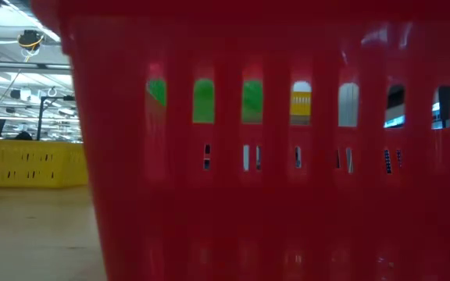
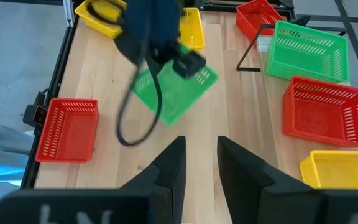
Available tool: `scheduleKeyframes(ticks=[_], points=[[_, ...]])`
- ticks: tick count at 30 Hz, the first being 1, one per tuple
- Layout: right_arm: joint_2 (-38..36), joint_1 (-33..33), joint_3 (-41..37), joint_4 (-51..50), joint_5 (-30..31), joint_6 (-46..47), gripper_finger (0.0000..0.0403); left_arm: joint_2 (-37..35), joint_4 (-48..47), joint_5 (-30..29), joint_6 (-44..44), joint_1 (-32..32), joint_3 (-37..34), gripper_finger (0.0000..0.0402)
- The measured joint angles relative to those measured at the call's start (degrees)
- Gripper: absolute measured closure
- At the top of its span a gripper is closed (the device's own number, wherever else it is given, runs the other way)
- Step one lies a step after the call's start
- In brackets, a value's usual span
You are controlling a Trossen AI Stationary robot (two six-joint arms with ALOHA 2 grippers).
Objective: Stack baskets on shelf by color
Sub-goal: Stack the top green bin on top of the green bin on the shelf
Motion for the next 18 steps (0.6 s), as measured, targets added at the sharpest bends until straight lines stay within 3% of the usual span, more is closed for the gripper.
scheduleKeyframes(ticks=[9,18], points=[[0.00,0.00,0.00,-0.03,0.02,-0.91,0.0315,-3.28,-13.34,-10.71,-8.89,-1.58,16.43,0.0401],[0.00,-0.01,0.00,-0.04,0.02,-1.68,0.0315,-3.82,-13.74,-31.56,-36.43,1.60,29.59,0.0401]])
